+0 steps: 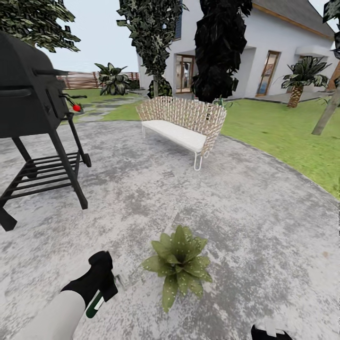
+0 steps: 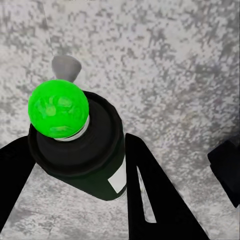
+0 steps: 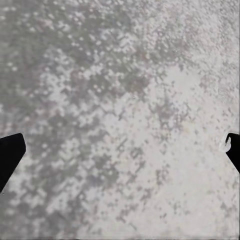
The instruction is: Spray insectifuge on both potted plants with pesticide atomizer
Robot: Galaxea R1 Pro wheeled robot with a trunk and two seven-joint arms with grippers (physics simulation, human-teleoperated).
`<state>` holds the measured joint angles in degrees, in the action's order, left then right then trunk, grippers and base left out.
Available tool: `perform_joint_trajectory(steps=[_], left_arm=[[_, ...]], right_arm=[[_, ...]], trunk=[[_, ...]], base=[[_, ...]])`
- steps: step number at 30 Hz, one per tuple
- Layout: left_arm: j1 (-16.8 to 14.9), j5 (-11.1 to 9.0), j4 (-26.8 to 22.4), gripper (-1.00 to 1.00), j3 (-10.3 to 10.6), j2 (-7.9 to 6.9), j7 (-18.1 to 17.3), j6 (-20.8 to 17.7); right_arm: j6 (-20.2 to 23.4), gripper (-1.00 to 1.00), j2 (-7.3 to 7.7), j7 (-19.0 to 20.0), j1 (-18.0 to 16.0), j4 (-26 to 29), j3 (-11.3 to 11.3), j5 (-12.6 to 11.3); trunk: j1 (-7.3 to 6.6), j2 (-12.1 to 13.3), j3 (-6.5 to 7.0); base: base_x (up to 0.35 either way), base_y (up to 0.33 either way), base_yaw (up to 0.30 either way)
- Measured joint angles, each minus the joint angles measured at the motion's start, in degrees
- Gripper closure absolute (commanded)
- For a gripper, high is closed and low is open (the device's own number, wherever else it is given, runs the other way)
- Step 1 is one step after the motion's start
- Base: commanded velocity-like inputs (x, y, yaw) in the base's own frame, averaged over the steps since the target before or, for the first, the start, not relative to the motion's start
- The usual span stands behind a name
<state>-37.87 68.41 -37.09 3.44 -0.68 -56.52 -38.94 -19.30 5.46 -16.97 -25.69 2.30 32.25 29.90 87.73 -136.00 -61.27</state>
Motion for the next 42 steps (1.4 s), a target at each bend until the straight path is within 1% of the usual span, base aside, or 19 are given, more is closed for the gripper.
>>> perform_joint_trajectory(steps=[8,20,21,23,25,27,28,30,31,33,34,37,42], left_arm=[[0.00,-0.16,0.00,1.00,0.47,0.50,0.14,-0.06],[0.08,0.04,0.79,1.00,0.88,0.77,-0.16,0.26],[0.04,0.27,0.71,1.00,1.16,0.70,-0.31,0.30],[-0.24,0.51,0.25,1.00,1.07,0.27,-0.87,0.26],[-0.56,0.73,0.16,1.00,1.03,0.12,-2.94,0.20],[-0.96,2.07,0.00,1.00,1.15,-0.14,-7.99,0.19],[-1.76,4.20,-0.10,1.00,1.38,-0.29,-12.42,0.24],[-3.41,8.44,-0.15,1.00,1.44,-0.47,-18.45,0.28],[-4.14,10.10,-0.19,1.00,1.40,-0.65,-21.13,0.28],[-5.32,11.49,-0.24,1.00,1.35,-1.18,-24.12,0.27],[-5.90,11.83,-0.25,1.00,1.34,-1.40,-24.94,0.27],[-6.50,12.16,-0.26,1.00,1.44,-1.52,-25.67,0.26],[-5.75,12.30,-0.22,1.00,1.63,-1.55,-25.70,0.26]], right_arm=[[0.00,-1.00,0.07,-0.01,0.00,0.00,0.00,0.00],[0.07,-1.00,0.01,-0.04,0.00,-0.05,-0.07,0.01],[0.08,-1.00,0.00,-0.04,0.00,-0.06,-0.09,0.01],[0.07,-1.00,-0.01,-0.04,0.00,-0.12,-0.10,0.01],[0.07,-1.00,-0.01,-0.04,0.00,-0.15,-0.10,0.01],[0.07,-1.00,-0.01,-0.03,0.00,-0.16,-0.10,0.07],[0.07,-1.00,-0.01,-0.03,0.00,-0.21,-0.10,0.08],[0.07,-1.00,-0.01,-0.03,0.00,-0.24,-0.10,0.09],[0.07,-1.00,-0.01,-0.03,0.00,-0.25,-0.10,0.09],[0.07,-1.00,-0.03,-0.03,0.00,-0.25,-0.11,0.09],[0.07,-1.00,-0.03,-0.03,0.00,-0.25,-0.10,0.09],[0.07,-1.00,-0.01,-0.03,0.00,-0.19,-0.10,0.08],[0.03,-1.00,0.00,-0.01,-0.01,-0.15,-0.11,0.06]], trunk=[[0.00,0.00,0.37],[0.00,0.00,0.84],[0.00,0.00,0.88],[0.00,0.00,0.94],[0.00,0.00,1.01],[0.00,0.00,1.07],[0.00,0.00,1.11],[0.00,0.00,1.17],[0.00,0.00,1.20],[0.00,0.00,1.26],[0.00,0.00,1.30],[0.00,0.00,1.39],[0.00,0.00,1.45]], base=[[0.000,0.309,-0.237],[0.000,0.015,-0.268],[0.000,0.000,-0.284],[0.000,0.000,-0.285],[0.000,0.000,-0.285],[0.000,0.000,-0.285],[0.000,0.000,-0.286],[0.000,0.000,-0.286],[0.000,0.000,-0.286],[0.000,0.000,-0.286],[0.000,0.000,-0.286],[0.000,0.000,-0.286],[-0.014,0.011,-0.106]])
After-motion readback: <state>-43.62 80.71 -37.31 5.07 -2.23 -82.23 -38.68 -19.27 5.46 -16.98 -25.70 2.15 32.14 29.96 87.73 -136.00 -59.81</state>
